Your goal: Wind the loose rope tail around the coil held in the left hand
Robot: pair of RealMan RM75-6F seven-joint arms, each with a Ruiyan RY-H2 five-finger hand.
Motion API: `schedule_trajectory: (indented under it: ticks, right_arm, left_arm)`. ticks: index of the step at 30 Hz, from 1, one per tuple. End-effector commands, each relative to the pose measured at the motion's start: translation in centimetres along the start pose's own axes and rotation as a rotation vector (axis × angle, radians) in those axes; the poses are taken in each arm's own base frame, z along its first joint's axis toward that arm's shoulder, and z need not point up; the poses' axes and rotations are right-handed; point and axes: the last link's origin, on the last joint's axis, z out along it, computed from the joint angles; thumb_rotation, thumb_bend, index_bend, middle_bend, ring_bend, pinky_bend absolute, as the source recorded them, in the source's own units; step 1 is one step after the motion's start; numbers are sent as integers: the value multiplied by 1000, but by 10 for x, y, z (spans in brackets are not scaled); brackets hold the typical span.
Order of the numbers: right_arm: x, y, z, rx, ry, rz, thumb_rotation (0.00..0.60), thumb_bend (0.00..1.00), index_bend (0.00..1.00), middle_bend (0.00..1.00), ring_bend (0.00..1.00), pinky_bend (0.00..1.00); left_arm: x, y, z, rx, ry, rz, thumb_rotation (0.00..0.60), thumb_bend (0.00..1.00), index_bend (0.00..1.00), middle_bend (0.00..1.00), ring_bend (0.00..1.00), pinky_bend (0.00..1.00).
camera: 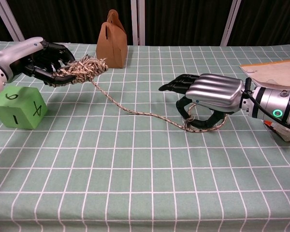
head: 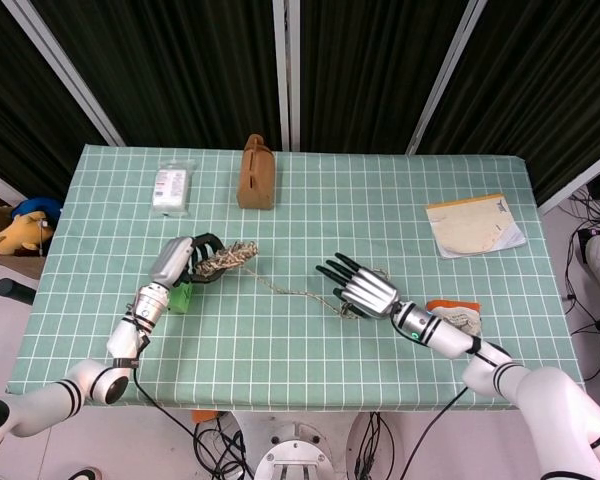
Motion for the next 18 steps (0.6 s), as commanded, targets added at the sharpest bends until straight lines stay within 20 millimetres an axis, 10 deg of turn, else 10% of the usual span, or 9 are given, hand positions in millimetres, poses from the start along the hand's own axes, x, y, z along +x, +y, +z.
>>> schedule_trajectory:
  ticks: [1,18]
  right_arm:
    - [0,0,1,0,-1,0,600,406,612,42,0,0]
    - [26,10,-10,-79,175,89,600,421,795,96,0,0]
  left_arm:
    - [0,-1,0,1,1,-1,600,388,723,708,609,668]
    - [8,1,-2,-7,33,-42,600,397,724,709,610,668]
